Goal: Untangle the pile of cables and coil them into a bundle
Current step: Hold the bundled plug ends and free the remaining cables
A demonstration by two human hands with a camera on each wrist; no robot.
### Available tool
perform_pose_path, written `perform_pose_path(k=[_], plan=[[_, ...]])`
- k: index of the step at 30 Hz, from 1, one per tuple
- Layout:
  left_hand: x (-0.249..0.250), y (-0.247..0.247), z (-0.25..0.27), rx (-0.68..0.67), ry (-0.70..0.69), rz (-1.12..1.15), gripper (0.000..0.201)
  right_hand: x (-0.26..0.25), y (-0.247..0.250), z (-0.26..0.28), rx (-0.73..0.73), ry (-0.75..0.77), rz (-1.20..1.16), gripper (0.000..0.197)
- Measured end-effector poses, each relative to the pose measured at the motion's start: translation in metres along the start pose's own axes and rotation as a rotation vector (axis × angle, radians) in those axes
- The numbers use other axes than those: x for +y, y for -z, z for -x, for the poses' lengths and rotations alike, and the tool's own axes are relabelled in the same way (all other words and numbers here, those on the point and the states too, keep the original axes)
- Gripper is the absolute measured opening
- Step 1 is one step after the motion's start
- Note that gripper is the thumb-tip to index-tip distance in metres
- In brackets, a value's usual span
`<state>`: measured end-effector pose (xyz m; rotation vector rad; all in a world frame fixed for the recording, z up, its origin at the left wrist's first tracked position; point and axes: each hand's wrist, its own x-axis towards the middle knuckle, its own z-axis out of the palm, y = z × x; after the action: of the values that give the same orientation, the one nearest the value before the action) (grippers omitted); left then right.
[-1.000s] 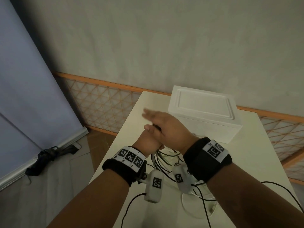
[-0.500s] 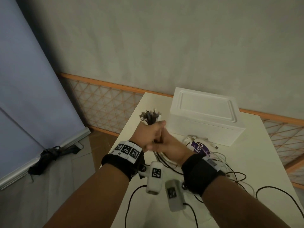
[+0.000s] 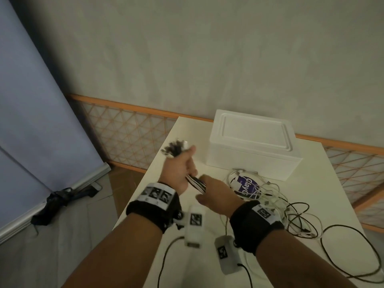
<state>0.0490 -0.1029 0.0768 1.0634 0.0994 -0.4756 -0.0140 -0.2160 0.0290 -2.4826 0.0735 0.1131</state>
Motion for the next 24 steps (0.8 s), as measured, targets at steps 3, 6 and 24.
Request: perform_pose_path(k=[3,6,24], plan=[[0.028,0.028,-0.016,0.175,-0.029,0.179,0.031,0.043,0.006,0.022,-0.008,-0.055,0.273,0.013],[0.036,0.055,-0.026,0.266,-0.02,0.267,0.042,0.077,0.02,0.04,0.048,-0.167,0.422,0.023],[-0.03,0.005,0.003,0.04,0.047,-0.163,0.052,-0.03,0.027,0.014,-0.159,0.022,-0.269,0.085]])
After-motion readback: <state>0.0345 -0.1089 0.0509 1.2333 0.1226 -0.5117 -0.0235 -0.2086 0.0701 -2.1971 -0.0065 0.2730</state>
